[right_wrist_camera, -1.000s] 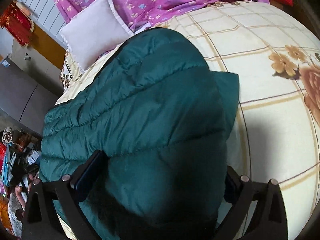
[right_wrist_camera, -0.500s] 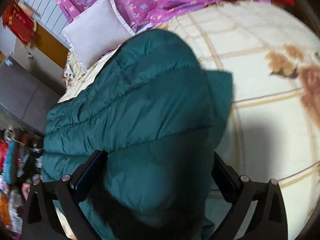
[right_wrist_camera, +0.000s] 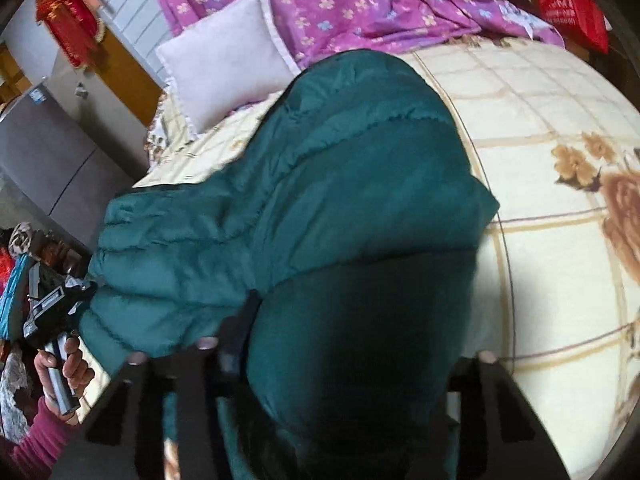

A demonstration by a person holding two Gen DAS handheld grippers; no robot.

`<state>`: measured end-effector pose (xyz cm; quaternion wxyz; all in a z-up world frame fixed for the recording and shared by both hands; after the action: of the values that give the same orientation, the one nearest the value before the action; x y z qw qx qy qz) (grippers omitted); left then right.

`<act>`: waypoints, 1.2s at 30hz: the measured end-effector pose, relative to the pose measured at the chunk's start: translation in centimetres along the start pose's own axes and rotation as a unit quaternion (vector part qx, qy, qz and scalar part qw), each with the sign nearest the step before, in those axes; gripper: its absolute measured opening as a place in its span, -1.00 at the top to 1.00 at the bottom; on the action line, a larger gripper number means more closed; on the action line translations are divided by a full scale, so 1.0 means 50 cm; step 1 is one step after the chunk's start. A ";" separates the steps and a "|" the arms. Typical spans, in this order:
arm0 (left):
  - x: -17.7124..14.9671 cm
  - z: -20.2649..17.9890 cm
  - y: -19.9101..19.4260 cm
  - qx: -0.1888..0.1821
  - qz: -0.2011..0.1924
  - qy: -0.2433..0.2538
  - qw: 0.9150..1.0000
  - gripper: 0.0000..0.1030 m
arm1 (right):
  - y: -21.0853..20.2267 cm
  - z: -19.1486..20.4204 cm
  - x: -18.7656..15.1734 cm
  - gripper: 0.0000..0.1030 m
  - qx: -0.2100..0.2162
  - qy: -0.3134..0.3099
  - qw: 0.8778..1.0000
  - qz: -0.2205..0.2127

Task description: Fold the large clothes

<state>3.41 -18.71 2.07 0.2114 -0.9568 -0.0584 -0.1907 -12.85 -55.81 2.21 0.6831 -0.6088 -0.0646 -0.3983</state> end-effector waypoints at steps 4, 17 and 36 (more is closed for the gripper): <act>-0.036 -0.092 -0.068 -0.024 0.014 0.038 0.999 0.73 | -0.105 0.060 -0.013 0.22 0.022 -0.036 0.999 -0.018; -0.233 -0.033 -0.182 0.162 0.050 0.096 0.981 0.25 | -0.123 -0.020 -0.252 -0.66 -0.058 0.001 0.996 0.067; -0.304 -0.219 -0.254 0.303 -0.065 0.262 0.914 0.22 | -0.328 0.087 -0.304 -0.76 -0.099 -0.036 0.992 -0.076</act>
<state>-16.74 -12.37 10.21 0.4858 -0.7570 -0.1177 -0.4208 -31.62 -43.95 7.38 0.5844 -0.6806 -0.0952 -0.4314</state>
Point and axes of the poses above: each gripper's, at about its wrist camera, not at the fingertips, and y roughly the way its jaws point, z to its left, x to its top, the point moved 7 cm from there along y, roughly the way its jaws point, and after that the axes turned 13 degrees about -x, right-handed, at the moved point
